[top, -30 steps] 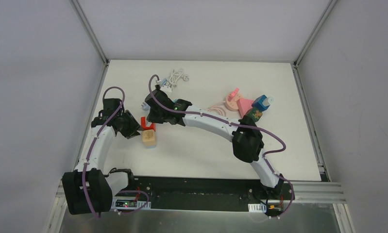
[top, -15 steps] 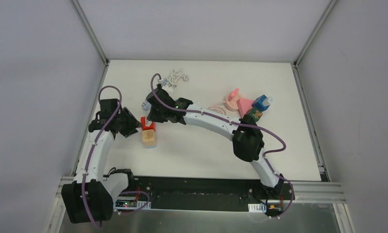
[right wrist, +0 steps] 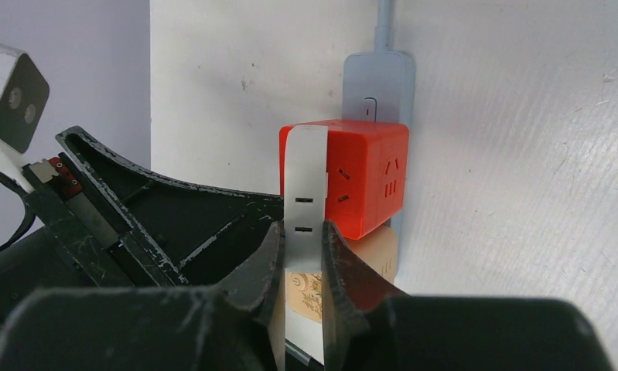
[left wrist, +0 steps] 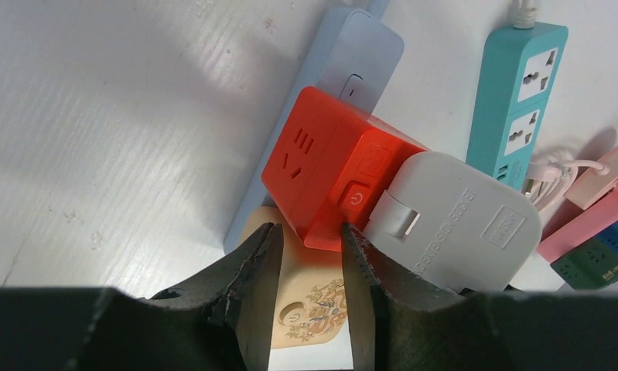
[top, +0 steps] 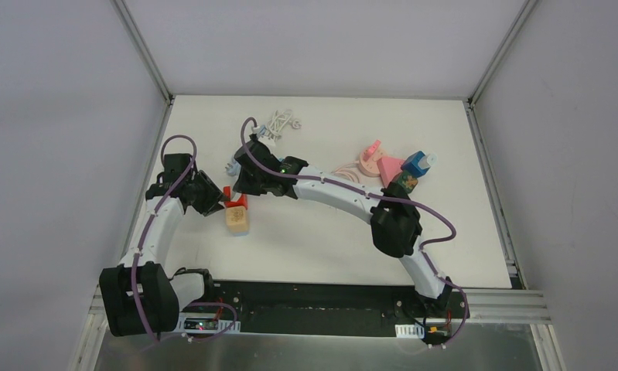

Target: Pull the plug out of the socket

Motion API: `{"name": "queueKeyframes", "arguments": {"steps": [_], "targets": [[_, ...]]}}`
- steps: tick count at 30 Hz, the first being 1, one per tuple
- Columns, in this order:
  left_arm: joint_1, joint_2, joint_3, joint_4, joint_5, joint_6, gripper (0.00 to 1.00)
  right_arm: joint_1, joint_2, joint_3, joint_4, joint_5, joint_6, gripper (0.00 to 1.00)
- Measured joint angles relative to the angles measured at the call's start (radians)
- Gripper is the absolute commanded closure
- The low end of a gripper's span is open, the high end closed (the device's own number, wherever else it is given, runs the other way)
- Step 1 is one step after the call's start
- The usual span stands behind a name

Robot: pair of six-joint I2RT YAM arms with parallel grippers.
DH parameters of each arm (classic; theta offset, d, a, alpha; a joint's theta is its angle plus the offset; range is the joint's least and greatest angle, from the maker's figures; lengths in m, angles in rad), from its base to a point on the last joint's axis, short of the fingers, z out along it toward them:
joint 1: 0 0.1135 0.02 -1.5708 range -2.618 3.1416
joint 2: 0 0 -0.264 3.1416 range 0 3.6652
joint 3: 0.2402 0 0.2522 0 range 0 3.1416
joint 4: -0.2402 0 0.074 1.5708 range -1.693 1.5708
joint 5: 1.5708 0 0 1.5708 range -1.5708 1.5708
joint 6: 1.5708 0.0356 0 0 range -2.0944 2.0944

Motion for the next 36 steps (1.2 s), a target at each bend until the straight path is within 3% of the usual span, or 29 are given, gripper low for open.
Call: {"name": "queueKeyframes", "arguments": {"steps": [9,36], "targets": [[0.003,0.000,0.000,0.000,-0.001,0.001,0.71,-0.011,-0.006,-0.014,0.018,-0.031,0.003,1.00],[0.003,0.028,0.027,-0.037,-0.016,0.029,0.72,-0.013,-0.068,-0.093,0.060,-0.012,0.015,1.00]]}}
